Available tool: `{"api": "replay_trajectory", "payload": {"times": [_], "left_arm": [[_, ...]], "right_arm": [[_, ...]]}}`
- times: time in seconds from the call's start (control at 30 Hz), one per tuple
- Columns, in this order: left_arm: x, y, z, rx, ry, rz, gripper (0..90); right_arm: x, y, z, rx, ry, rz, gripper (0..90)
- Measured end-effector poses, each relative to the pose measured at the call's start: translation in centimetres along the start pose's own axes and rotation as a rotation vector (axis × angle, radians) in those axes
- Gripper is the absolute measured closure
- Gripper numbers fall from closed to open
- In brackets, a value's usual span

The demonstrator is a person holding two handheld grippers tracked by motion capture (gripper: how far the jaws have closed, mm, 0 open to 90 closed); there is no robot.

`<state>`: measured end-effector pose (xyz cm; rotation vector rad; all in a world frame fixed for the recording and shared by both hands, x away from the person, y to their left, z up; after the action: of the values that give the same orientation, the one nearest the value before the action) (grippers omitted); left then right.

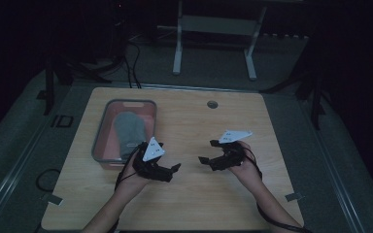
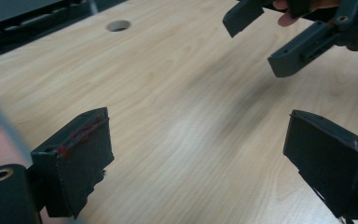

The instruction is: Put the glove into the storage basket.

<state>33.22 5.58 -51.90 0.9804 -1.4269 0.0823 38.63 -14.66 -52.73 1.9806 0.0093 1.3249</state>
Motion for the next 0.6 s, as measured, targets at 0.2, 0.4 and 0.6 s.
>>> {"api": "replay_trajectory", "payload": {"times": [0.2, 0.4, 0.6], "left_arm": [[-0.4, -1.7, 1.6, -0.052, -0.015, -0.001, 8.2], [-1.0, -2.8, 2.8, -0.087, -0.026, -0.013, 8.2], [-1.7, -3.6, 3.7, -0.114, -0.021, -0.008, 8.2]], "right_arm": [[-2.6, 1.0, 0.8, 0.003, 0.000, -0.010, 14.7], [-4.8, 1.6, 1.1, 0.030, -0.012, -0.023, 14.7], [-6.6, 2.8, 1.5, 0.040, -0.012, -0.011, 14.3]]}}
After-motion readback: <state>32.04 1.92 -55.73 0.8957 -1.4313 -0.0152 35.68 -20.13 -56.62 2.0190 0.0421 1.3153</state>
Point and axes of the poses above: each handheld gripper's, and its own axes: y roughly backward along the jaws, x roughly out of its top, z roughly to its right, the point moved 6 cm from there along -y, roughly forward along the jaws, and after that the axes turned 8 degrees about -y, right-handed, at the moved point
